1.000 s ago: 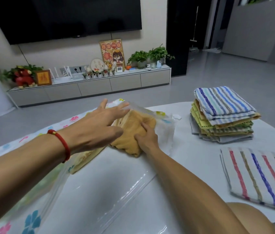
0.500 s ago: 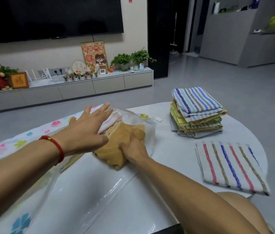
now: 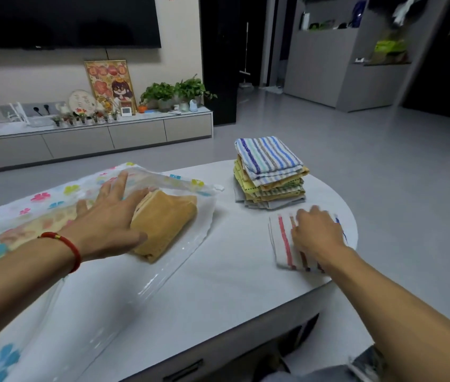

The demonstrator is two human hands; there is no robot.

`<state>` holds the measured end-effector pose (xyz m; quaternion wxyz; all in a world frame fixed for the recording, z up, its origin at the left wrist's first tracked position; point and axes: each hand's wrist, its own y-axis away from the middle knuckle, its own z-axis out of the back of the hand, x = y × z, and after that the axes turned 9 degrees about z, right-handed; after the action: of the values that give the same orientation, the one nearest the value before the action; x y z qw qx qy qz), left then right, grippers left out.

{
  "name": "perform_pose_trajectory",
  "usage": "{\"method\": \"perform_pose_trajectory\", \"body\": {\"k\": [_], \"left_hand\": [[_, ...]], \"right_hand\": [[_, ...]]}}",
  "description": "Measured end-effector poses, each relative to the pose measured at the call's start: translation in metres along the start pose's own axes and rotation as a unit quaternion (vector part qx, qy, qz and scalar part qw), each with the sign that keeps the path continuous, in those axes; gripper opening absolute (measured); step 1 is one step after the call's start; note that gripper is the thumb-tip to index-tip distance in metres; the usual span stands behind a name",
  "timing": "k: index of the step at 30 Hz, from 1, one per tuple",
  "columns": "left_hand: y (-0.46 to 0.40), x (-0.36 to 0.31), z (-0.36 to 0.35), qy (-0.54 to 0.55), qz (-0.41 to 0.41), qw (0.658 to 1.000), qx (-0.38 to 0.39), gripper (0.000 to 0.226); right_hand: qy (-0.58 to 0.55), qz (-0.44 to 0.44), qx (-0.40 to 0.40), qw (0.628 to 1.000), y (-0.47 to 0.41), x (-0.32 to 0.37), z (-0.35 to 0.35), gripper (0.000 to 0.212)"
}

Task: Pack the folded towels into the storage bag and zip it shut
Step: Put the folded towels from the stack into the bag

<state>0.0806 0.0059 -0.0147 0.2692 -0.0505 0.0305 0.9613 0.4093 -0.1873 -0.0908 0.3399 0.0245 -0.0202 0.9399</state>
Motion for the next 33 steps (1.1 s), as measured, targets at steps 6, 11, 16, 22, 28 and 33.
{"method": "perform_pose_trajectory", "body": {"k": [6, 11, 16, 22, 28, 33], "left_hand": [[0.003, -0.003, -0.012, -0.025, 0.022, 0.999, -0.039, 0.09], [0.012, 0.002, -0.012, -0.144, 0.023, 0.983, -0.109, 0.075], [0.028, 0.017, -0.012, -0.254, 0.018, 0.953, -0.166, 0.053], [0.019, 0.015, 0.002, -0.233, 0.032, 0.958, -0.163, 0.06], [0.009, 0.015, 0.024, -0.19, 0.061, 0.969, -0.147, 0.074], [0.007, 0.013, 0.043, -0.094, 0.061, 0.989, -0.1, 0.079]], "right_hand": [[-0.058, -0.147, 0.133, 0.978, 0.003, -0.058, -0.024, 0.076], [-0.142, -0.195, 0.13, 0.962, -0.007, -0.078, -0.017, 0.1], [-0.307, -0.206, 0.103, 0.923, -0.012, -0.091, -0.01, 0.096], [-0.598, -0.073, 0.217, 0.768, -0.008, -0.045, 0.002, 0.1], [-0.534, 0.108, 0.37, 0.752, -0.002, 0.006, 0.028, 0.041], [-0.506, 0.297, 0.432, 0.685, 0.008, 0.074, 0.047, 0.047]]}}
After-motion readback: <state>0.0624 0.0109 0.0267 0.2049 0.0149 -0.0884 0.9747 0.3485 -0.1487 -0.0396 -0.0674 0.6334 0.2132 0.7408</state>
